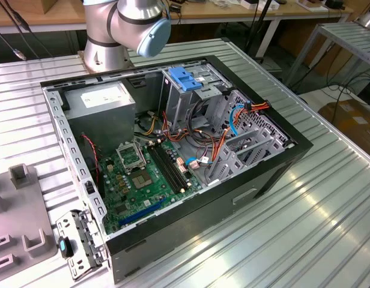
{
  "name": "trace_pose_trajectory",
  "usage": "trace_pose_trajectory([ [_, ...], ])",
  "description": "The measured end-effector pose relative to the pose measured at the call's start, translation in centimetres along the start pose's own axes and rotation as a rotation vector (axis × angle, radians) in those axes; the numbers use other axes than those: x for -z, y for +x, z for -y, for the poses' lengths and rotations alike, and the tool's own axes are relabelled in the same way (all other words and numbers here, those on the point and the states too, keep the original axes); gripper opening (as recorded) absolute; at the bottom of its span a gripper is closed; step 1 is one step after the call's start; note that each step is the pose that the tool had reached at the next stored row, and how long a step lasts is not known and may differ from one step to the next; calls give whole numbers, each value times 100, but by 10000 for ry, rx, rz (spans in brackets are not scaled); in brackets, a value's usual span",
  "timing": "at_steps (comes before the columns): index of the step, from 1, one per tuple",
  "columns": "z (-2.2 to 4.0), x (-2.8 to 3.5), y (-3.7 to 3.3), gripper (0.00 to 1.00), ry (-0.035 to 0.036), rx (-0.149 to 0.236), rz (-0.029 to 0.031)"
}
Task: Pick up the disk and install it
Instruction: 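Pick up the disk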
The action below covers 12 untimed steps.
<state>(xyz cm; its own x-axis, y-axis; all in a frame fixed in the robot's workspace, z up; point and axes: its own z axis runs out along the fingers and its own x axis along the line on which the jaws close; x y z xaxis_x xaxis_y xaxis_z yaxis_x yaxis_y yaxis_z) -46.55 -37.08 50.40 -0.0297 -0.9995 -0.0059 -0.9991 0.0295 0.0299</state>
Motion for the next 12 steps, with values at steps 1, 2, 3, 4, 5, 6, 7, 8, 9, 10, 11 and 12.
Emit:
trace_pose_trajectory([
  [1,23,1,0,37,-1,0,-1],
  [2,56,1,-1,37,1,0,0],
  [3,81,3,-2,37,-1,1,-1],
  [4,99,2,-2,37,1,0,1],
  [5,116,3,-3,37,0,0,0],
  [6,139,3,-3,37,1,0,0],
  [7,162,4,-3,37,1,0,0],
  [8,185,6,-3,37,0,0,0],
  [9,209,6,-3,37,1,1,0],
  [10,231,7,-3,37,0,0,0],
  [11,257,8,-2,37,0,0,0],
  [12,282,8,-2,37,1,0,0],
])
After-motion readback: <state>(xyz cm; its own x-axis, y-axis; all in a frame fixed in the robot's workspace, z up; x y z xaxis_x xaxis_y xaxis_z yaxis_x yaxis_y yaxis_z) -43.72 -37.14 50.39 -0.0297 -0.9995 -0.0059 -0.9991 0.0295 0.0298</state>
